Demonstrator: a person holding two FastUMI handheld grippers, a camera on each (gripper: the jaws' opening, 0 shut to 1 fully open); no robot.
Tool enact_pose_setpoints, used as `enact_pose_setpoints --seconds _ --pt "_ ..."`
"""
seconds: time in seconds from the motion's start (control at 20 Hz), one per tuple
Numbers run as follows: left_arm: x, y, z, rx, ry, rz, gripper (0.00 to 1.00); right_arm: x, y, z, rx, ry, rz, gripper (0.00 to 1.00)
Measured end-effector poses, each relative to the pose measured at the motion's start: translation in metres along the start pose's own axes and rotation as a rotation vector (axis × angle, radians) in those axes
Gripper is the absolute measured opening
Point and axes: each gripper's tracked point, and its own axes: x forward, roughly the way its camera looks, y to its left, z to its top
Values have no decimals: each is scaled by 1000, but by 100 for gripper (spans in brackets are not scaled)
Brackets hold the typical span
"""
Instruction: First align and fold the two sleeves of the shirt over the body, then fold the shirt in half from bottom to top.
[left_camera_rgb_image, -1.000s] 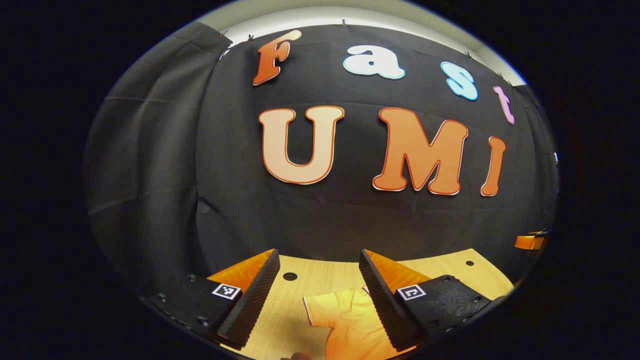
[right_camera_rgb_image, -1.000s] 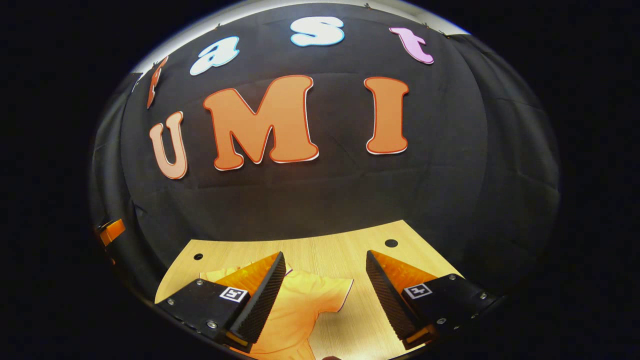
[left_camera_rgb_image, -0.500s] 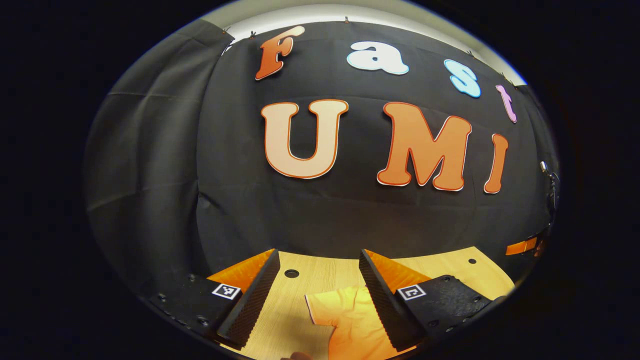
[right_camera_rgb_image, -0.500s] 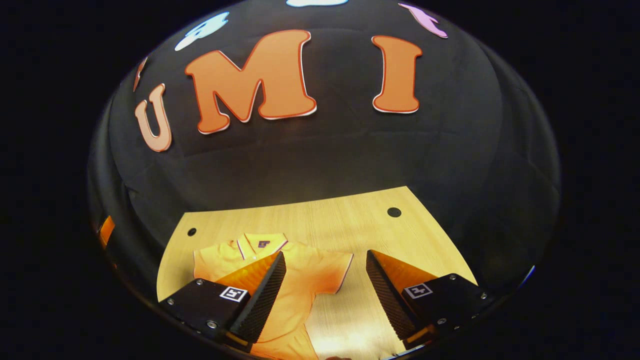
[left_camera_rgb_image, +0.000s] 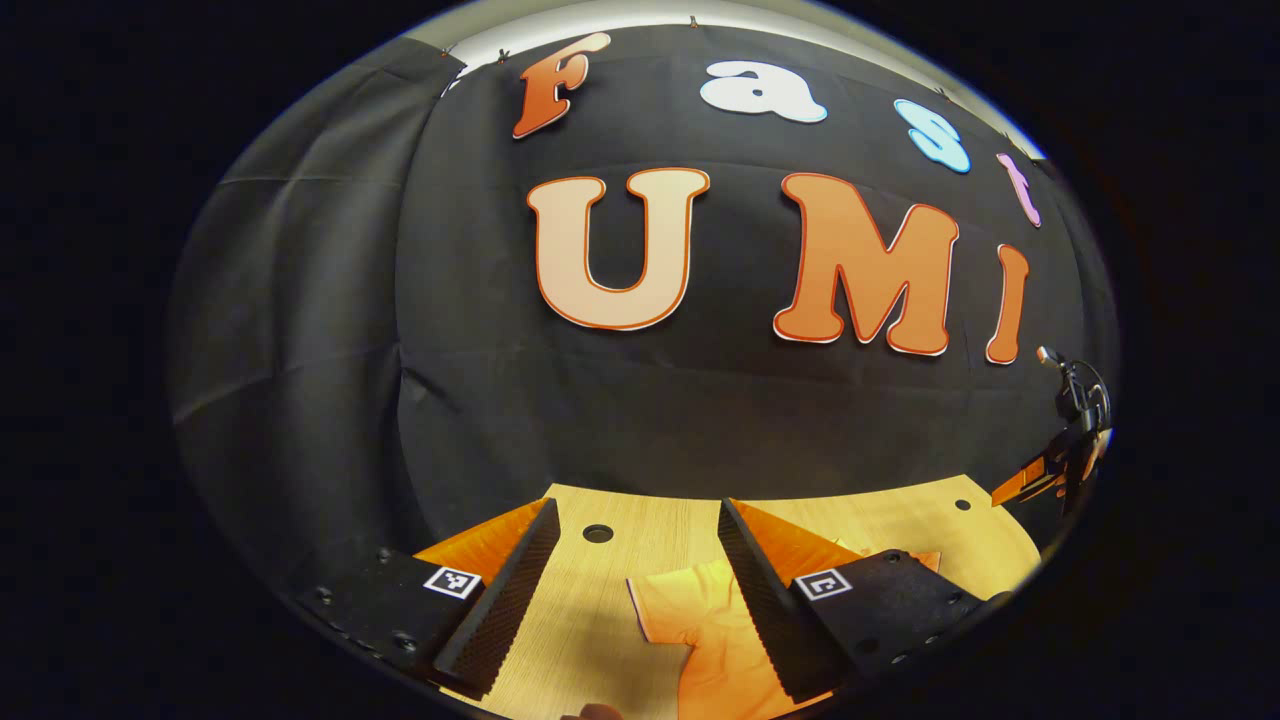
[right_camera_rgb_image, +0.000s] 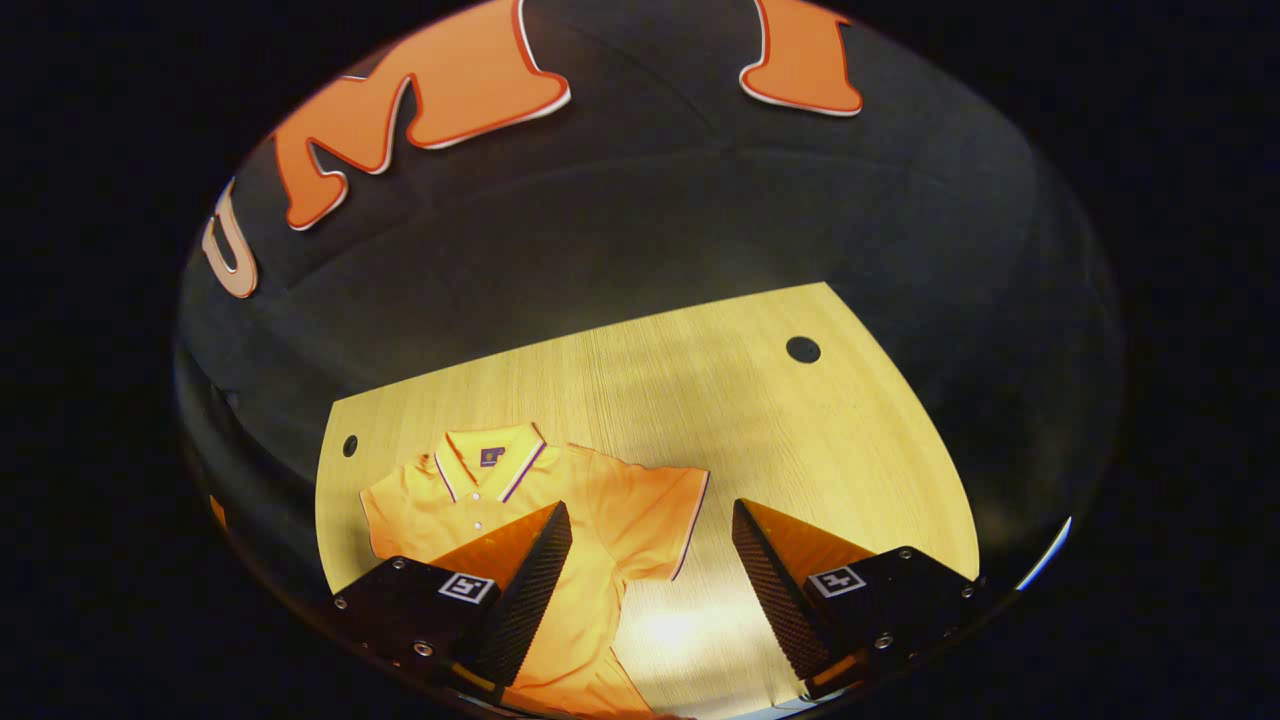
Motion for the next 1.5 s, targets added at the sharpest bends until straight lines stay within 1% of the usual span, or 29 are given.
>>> enact_pose_setpoints --seconds 0.15,0.25,0.3,0.35,0.45,0.65,0.75,0.85,0.9,0.95,1.15,1.2,1.3,1.35,1.4,1.5 --pt "6 4 -6 0 16 7 98 38 -17 -17 -31 112 -61 99" --pt "10 7 -11 -1 33 13 98 59 -20 -27 -17 173 -76 99" --pt "13 8 -14 1 42 19 96 70 -22 -33 -8 200 -78 99" --pt "15 9 -17 3 49 22 98 81 -25 -37 -5 219 -92 99" --pt "16 9 -17 7 51 24 98 100 -35 -47 -19 252 -124 99" --pt "20 10 -22 23 65 31 98 129 -44 -72 -39 331 -158 99" --pt "22 10 -25 24 76 32 98 138 -42 -85 -25 369 -153 99" --pt "24 10 -29 26 89 30 98 146 -40 -95 -23 393 -148 100" --pt "25 10 -30 27 94 30 99 149 -41 -99 -35 399 -156 100" --pt "25 10 -32 28 98 31 98 152 -40 -102 -40 406 -162 100" --pt "27 11 -36 34 107 35 98 161 -35 -111 -36 430 -155 100" --pt "27 13 -37 34 110 41 98 163 -33 -109 -34 413 -158 100" --pt "28 14 -39 28 113 45 98 163 -27 -108 -38 413 -140 97" --pt "28 15 -41 28 117 49 98 164 -24 -108 -26 418 -128 93" --pt "28 15 -42 24 121 48 98 163 -23 -111 -3 433 -116 85" --pt "23 16 -44 14 125 41 98 163 -24 -111 16 436 -120 78"
